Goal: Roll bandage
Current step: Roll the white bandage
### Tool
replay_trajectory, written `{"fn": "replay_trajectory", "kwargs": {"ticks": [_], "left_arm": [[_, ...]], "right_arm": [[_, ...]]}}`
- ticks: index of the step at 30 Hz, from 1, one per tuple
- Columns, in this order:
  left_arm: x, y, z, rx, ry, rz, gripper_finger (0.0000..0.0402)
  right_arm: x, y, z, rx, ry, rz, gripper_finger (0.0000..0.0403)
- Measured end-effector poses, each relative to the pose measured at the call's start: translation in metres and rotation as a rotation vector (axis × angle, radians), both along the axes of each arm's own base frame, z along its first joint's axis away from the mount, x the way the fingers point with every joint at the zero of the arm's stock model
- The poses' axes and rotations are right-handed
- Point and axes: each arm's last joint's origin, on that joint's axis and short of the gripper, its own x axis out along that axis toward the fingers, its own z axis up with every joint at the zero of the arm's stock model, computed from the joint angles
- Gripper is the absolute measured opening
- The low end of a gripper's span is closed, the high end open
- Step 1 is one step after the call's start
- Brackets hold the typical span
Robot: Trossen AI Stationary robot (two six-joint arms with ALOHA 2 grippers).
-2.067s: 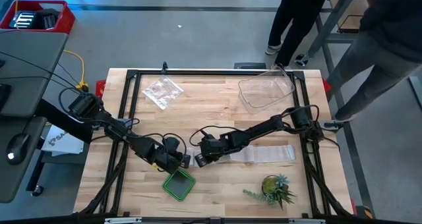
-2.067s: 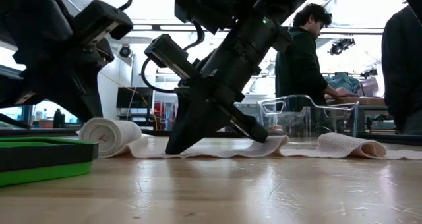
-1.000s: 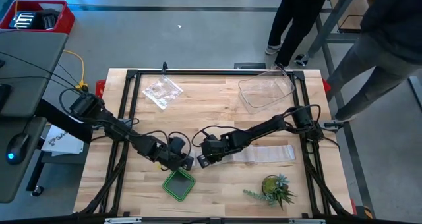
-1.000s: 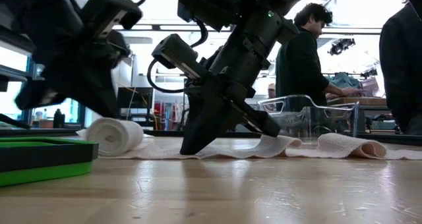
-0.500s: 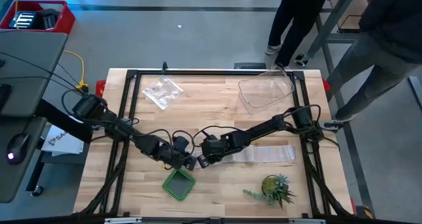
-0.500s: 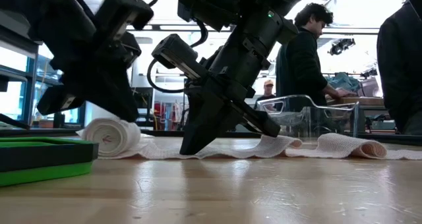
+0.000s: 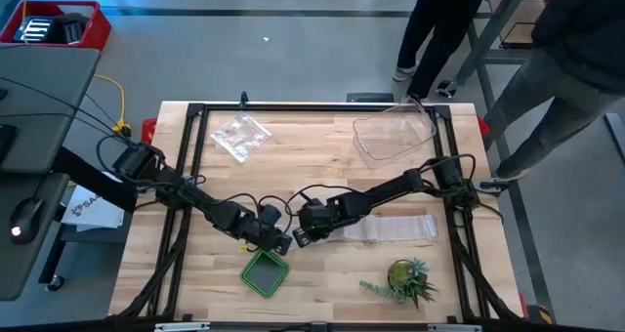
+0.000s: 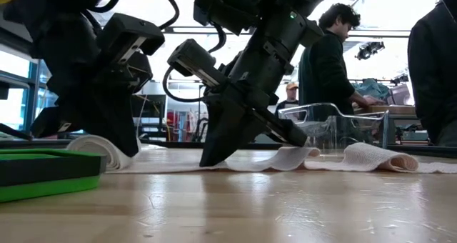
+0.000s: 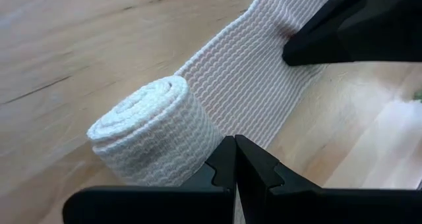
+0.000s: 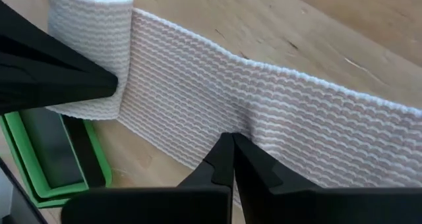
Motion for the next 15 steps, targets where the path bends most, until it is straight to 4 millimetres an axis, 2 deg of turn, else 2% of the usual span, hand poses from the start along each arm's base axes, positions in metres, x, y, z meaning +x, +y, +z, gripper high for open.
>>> {"fn": "replay_trajectory", "kwargs": {"ticks": [8,15], "left_arm": [[-0.002,0.003,-0.002,0.041,0.040,-0.084,0.0000],[0.000,0.011,-0.003,0.073,0.060,-0.130,0.0000]], "right_arm": [[0.002,0.003,0.001,0.021,-0.022,-0.083,0.0000],[0.002,0.005,0.001,0.015,-0.028,-0.086,0.0000]]}}
